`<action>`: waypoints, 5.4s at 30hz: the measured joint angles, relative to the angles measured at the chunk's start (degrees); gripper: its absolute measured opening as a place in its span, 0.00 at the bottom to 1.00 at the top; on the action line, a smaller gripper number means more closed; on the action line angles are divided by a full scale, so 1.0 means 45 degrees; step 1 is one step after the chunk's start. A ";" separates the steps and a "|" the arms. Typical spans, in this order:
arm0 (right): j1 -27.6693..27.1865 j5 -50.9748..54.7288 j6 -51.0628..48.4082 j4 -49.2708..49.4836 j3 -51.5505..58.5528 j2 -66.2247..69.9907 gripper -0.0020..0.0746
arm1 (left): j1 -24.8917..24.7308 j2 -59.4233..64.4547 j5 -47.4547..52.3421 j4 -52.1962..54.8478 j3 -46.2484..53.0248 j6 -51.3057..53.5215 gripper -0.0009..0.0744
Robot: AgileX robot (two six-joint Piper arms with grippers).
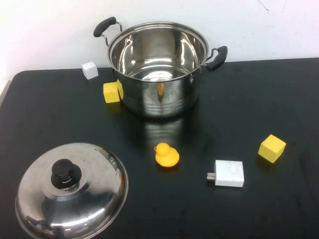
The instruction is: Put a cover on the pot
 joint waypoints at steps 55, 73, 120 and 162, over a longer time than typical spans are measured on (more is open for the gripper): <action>0.0000 0.0000 0.0000 -0.0023 0.0000 0.0000 0.02 | 0.0000 0.0000 0.0018 -0.0005 0.0000 0.0000 0.01; 0.0000 0.0000 0.0000 -0.0023 0.0000 0.0000 0.02 | 0.0000 0.0000 0.0018 -0.0005 0.0000 0.0000 0.01; 0.0000 0.0000 0.0000 -0.0023 0.0000 0.0000 0.02 | 0.0000 0.0000 -0.3939 0.0429 0.0049 0.0073 0.01; 0.0000 0.0000 0.0000 -0.0023 0.0000 0.0000 0.02 | -0.0093 0.6236 -0.8141 0.4777 -0.1759 -0.4983 0.58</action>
